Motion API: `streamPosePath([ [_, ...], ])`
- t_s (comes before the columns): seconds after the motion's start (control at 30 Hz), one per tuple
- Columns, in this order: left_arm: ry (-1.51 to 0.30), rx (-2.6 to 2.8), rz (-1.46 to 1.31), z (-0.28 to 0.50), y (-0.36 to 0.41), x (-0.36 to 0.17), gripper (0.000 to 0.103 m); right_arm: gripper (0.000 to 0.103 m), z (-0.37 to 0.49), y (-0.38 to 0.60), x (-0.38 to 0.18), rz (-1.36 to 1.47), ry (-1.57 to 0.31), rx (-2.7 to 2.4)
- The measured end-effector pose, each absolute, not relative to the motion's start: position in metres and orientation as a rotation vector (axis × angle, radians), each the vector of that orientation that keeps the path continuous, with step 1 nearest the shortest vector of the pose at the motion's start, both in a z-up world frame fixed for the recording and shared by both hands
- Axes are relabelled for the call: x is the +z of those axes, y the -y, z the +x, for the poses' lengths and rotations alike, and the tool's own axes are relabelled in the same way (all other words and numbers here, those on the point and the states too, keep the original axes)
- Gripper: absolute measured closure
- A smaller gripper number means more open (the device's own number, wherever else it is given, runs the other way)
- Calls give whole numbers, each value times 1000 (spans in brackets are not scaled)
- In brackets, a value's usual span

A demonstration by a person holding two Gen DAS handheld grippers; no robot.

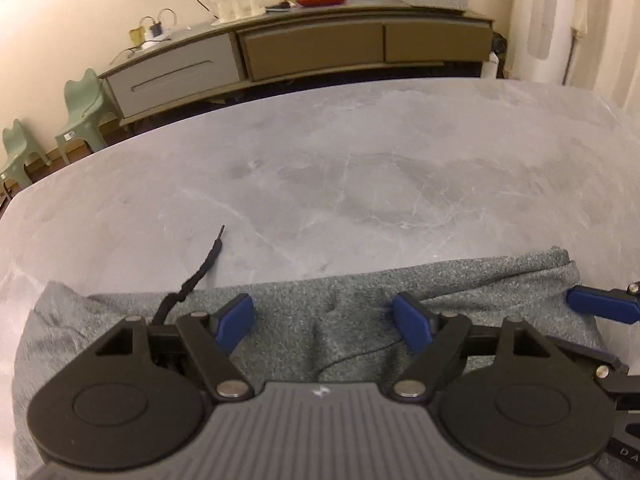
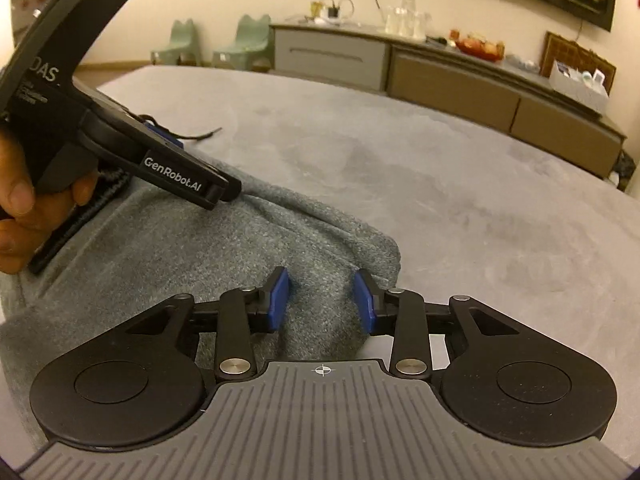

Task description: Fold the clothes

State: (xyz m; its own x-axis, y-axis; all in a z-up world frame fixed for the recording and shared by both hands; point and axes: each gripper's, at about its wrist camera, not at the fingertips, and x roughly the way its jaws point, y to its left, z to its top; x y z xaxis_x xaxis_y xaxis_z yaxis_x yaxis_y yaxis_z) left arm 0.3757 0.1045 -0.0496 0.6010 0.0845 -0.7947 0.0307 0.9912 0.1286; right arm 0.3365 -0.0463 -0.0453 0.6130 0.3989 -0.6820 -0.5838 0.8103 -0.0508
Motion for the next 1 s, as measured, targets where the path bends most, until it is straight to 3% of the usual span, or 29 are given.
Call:
streamPosePath([
  [0.03,-923,37,131,373,-108,-42,39,65,336,46,-44,-282,-717,570],
  [0.07,-897,35,112,362,-115,-31,39,57,334,50,-39,-260,-721,559],
  [0.17,-821,83,85,314,-155,-4,29,51,318,76,-10,-148,-691,542],
  [0.33,-817,271,21,238,-238,-6,32,36,240,76,22,-191,-577,732],
  [0.47,-931,287,-77,210,-261,-44,33,47,217,40,-17,-427,-664,770],
  [0.67,-935,14,64,198,-177,-55,38,43,265,76,-5,-407,-691,527],
  [0.9,-791,-23,-223,200,-245,-23,40,41,259,98,30,-199,-629,536],
  [1.0,-840,-42,-169,222,-241,-36,39,43,245,77,38,-196,-612,577],
])
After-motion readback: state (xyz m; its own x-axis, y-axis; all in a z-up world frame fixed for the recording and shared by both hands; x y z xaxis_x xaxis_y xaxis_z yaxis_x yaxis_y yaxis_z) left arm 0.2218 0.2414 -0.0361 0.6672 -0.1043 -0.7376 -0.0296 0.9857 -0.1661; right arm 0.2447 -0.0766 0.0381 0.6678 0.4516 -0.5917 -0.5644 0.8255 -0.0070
